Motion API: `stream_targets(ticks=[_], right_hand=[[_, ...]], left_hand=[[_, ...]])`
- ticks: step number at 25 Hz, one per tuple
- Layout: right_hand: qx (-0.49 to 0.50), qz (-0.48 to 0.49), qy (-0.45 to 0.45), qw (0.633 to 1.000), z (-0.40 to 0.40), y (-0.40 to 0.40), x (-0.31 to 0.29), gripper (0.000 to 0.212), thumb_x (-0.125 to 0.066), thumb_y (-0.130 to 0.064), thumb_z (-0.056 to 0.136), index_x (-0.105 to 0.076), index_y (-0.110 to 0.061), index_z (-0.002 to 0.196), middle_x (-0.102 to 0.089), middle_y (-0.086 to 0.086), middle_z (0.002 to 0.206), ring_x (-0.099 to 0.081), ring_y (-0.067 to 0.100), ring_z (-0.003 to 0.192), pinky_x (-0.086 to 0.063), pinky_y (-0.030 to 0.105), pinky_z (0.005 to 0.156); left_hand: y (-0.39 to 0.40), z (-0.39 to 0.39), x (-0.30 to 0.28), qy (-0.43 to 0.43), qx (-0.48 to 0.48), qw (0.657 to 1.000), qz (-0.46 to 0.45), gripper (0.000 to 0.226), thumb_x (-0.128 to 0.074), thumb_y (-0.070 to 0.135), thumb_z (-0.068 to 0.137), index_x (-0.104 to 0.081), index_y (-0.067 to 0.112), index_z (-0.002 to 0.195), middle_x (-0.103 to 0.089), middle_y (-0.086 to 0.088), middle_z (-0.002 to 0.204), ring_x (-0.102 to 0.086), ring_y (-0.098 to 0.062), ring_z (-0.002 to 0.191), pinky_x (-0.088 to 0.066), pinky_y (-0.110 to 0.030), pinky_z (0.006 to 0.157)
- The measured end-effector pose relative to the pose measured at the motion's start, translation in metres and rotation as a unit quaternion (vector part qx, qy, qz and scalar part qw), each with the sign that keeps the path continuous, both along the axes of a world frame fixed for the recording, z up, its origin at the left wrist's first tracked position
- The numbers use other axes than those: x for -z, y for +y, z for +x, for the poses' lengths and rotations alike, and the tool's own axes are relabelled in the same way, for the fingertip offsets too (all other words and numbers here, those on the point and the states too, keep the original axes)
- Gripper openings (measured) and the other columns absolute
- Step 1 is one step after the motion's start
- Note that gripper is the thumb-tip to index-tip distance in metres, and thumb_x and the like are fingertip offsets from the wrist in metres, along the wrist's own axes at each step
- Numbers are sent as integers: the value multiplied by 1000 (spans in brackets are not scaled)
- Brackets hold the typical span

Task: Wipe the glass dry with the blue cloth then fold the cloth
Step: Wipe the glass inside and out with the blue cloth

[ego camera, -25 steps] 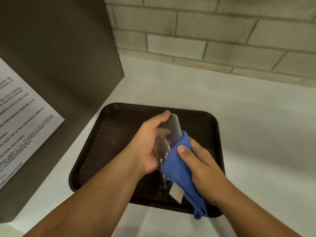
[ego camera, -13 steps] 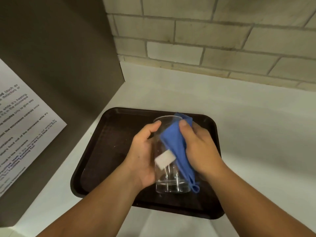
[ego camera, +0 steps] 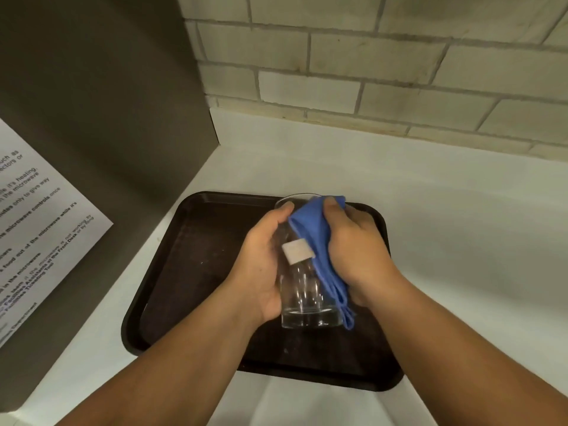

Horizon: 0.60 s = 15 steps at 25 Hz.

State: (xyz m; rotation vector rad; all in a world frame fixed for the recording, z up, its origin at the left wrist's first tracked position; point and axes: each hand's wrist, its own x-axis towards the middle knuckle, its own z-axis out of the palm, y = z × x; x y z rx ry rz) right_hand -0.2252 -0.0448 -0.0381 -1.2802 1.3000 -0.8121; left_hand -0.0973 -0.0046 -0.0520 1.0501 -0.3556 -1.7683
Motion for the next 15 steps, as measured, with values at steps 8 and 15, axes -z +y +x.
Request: stream_targets(ticks=[8,15], right_hand=[[-109,-133,52,984,2,44,15,34,-45,-48,94,-53,-24,118,-70,-8,92,-70,5,85,-56,16,73],[-80,56,-79,992,-2,41,14,40,-45,-41,102,-65,-7,90,-71,9,73,-67,21,68,-56,35,66]], left_hand=[[-2,4,6,-61,-38,997,32,52,-66,54,85,-84,6,93,-81,-14,89,-77,-28,76,-64,-34,69],[-2,17,4,-41,-36,997,56,76,-59,69,84,-76,-1,106,-71,-18,106,-68,-34,91,-54,-42,84]])
